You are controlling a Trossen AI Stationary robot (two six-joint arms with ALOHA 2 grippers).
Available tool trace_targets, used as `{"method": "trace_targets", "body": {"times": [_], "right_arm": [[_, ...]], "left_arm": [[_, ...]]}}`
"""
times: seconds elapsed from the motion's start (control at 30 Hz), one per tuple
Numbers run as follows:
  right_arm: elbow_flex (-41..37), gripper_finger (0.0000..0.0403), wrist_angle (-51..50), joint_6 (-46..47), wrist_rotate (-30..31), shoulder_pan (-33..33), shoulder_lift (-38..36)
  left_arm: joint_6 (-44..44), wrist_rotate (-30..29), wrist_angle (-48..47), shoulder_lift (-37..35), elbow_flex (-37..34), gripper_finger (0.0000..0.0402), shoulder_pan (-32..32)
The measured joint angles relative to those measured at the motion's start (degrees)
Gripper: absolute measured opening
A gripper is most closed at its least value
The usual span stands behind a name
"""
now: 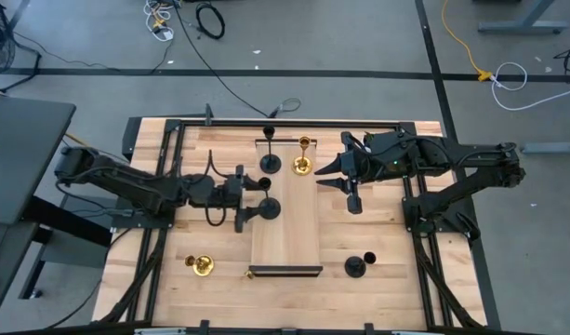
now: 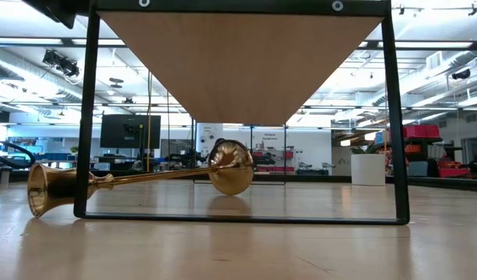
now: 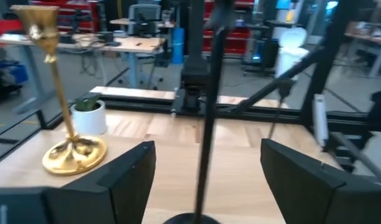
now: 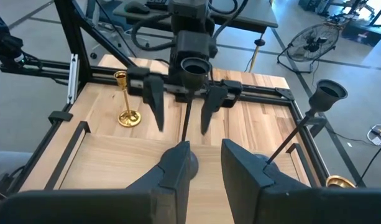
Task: Pick & Place candle stick holders
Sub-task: Put the golden candle holder on the shelf aligned with the black candle holder
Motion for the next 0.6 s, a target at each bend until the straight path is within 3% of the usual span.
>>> {"method": "trace_targets", "body": {"times": [0.6], "right_arm": [[-0.01,0.0091,-0.31,0.12,-0.01,-0.01,0.00]], "left_arm": [[-3.72,10.61,-26.60,-15.83,0.02,0.0291,-4.23]]}}
